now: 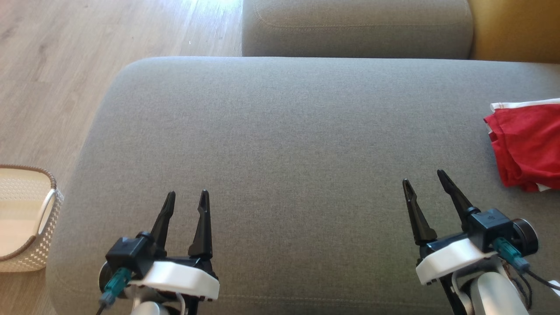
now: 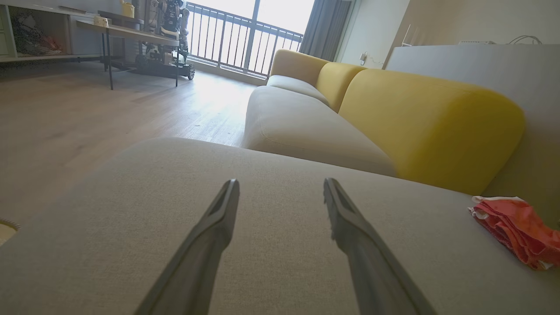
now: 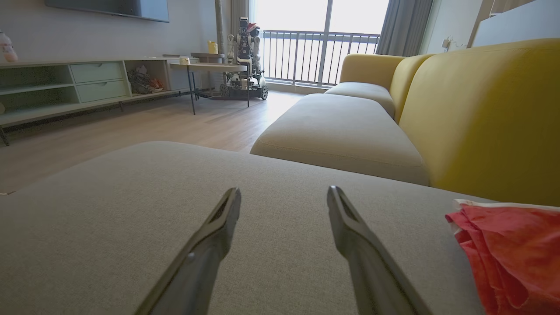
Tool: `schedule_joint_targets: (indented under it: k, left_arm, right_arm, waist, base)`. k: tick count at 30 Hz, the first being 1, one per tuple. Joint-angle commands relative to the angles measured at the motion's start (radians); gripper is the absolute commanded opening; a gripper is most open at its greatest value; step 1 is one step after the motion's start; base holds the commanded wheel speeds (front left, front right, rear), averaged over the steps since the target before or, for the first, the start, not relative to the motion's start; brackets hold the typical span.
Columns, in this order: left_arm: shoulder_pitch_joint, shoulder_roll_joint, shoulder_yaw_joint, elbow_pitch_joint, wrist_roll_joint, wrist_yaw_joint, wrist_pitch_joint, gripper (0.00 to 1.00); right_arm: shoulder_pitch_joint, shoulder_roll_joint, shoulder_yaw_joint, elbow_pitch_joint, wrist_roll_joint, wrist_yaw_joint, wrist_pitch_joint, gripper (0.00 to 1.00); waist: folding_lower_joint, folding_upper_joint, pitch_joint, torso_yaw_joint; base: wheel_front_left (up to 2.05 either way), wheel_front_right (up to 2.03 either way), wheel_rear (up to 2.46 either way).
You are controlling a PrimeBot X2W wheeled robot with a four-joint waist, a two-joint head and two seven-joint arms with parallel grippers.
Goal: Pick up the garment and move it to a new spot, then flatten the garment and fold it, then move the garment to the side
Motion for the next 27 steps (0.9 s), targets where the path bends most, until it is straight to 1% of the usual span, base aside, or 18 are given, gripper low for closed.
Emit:
schedule_joint_targets:
  k: [1,4,6,8,10,17,19,21,27]
  left_arm:
    - [-0.022,0.004,0.036,-0.048,0.015,0.010,-0.002,1.00]
    - [-0.016,0.004,0.038,-0.045,0.002,0.034,-0.002,1.00]
    - [-0.018,0.004,0.035,-0.042,-0.002,0.036,-0.002,1.00]
    - [-0.020,0.004,0.035,-0.046,-0.006,0.031,-0.002,1.00]
    - [-0.019,0.004,0.035,-0.053,-0.013,0.015,-0.002,1.00]
    - [-0.015,0.004,0.065,-0.069,-0.036,0.005,-0.002,1.00]
    - [-0.012,0.004,0.070,-0.074,-0.058,-0.007,-0.002,1.00]
    - [-0.007,0.004,0.076,-0.075,-0.095,-0.032,-0.002,1.00]
    - [-0.005,0.004,0.090,-0.071,-0.113,-0.080,-0.002,1.00]
  right_arm:
    - [-0.010,0.003,0.018,-0.040,0.013,0.000,-0.009,1.00]
    - [-0.006,0.003,0.018,-0.045,0.022,0.000,-0.009,1.00]
    - [-0.004,0.003,0.019,-0.048,0.021,0.000,-0.009,1.00]
    - [-0.003,0.003,0.018,-0.051,0.018,0.000,-0.009,1.00]
    - [-0.002,0.003,0.012,-0.053,0.015,0.000,-0.009,1.00]
    - [-0.003,0.003,0.000,-0.060,0.007,0.000,-0.009,1.00]
    - [-0.002,0.003,0.000,-0.061,0.006,0.000,-0.009,1.00]
    - [-0.002,0.003,0.002,-0.061,0.005,0.000,-0.009,1.00]
    - [-0.004,0.003,0.007,-0.056,0.002,0.000,-0.009,1.00]
  waist:
    - [0.0000,-0.0001,0.000,-0.001]
    - [0.0000,-0.0001,0.000,-0.002]
    - [0.0000,-0.0001,0.001,-0.003]
    - [0.0000,-0.0001,0.001,-0.002]
    - [0.0000,-0.0001,-0.001,-0.001]
    - [0.0000,-0.0001,-0.003,0.001]
    - [0.0000,-0.0001,-0.003,0.001]
    - [0.0000,-0.0001,-0.002,0.001]
    - [0.0000,-0.0001,0.001,-0.001]
  base:
    - [0.00,0.00,0.00]
    - [0.00,0.00,0.00]
    - [0.00,0.00,0.00]
    - [0.00,0.00,0.00]
    - [0.00,0.00,0.00]
    - [0.00,0.00,0.00]
    - [0.00,0.00,0.00]
    - [0.00,0.00,0.00]
    - [0.00,0.00,0.00]
